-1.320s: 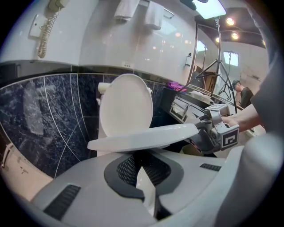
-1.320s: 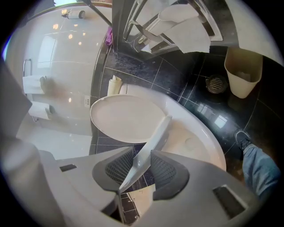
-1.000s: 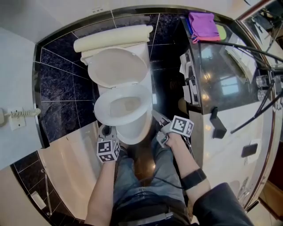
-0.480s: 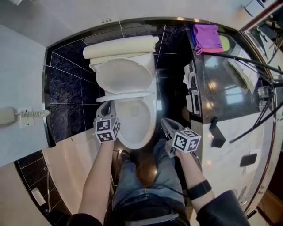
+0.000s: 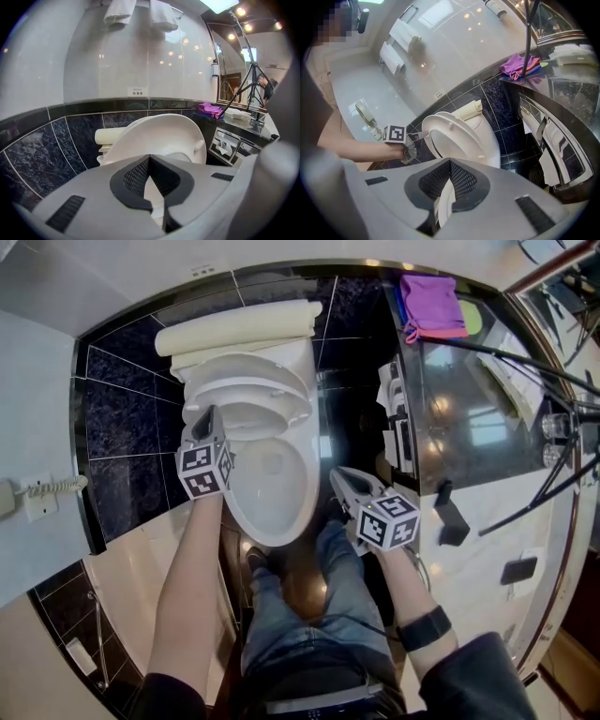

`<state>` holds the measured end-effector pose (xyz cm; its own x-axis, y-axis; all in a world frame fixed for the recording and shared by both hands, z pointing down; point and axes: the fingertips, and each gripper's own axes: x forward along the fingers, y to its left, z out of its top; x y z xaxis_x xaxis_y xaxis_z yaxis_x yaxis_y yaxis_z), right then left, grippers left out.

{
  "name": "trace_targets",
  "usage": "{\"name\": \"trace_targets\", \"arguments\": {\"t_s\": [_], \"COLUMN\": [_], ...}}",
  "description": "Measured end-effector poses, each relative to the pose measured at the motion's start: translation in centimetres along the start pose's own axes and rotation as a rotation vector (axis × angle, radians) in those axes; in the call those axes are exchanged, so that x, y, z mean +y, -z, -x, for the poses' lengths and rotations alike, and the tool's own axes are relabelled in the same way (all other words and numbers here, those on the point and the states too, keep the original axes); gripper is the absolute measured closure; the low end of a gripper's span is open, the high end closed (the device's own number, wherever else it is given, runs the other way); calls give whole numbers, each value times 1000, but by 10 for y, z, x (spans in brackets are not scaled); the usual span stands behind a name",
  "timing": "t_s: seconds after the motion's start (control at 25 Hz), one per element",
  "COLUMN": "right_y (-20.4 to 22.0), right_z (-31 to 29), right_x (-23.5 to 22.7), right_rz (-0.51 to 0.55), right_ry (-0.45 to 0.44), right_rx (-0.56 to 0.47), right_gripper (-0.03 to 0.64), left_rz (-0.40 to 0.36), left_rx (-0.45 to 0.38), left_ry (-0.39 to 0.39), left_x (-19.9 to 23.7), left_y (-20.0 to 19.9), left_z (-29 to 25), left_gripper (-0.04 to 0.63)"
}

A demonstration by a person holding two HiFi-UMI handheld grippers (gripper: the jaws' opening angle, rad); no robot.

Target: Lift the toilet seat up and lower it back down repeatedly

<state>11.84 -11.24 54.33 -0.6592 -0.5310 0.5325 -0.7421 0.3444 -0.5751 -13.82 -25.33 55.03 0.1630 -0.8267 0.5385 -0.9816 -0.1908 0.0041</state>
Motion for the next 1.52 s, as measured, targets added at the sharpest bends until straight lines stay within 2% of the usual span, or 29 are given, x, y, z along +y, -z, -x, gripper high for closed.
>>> {"name": "trace_targets", "arguments": {"t_s": [0.2,0.44,0.6,0.96,1.2,1.52], "right_y": [-3,-13,-20,-44,-29,-18], "right_z": [0,-1,5,42,80,108], "right_x": [0,13,36,89,118,152], "right_rz": [-6,20,81,268,313,371], "right_ry": [-2,9,18,94,150,204], "right_rx": [0,-12,-9,-28,-43,-87], "right_gripper": [601,601,601,601,601,600], "left_rz": [-8,-36,-46,-79,-21,-8], "left_rx": [17,18,17,-64,-99,-148], "left_ry": [4,34,59,150,162,182], "left_x": [0,-8,-14,-20,-11,4], "left_y": [2,2,0,-32,-36,-34], "left_z": [1,41,85,202,278,337], "left_gripper": [595,595,595,595,595,595]}}
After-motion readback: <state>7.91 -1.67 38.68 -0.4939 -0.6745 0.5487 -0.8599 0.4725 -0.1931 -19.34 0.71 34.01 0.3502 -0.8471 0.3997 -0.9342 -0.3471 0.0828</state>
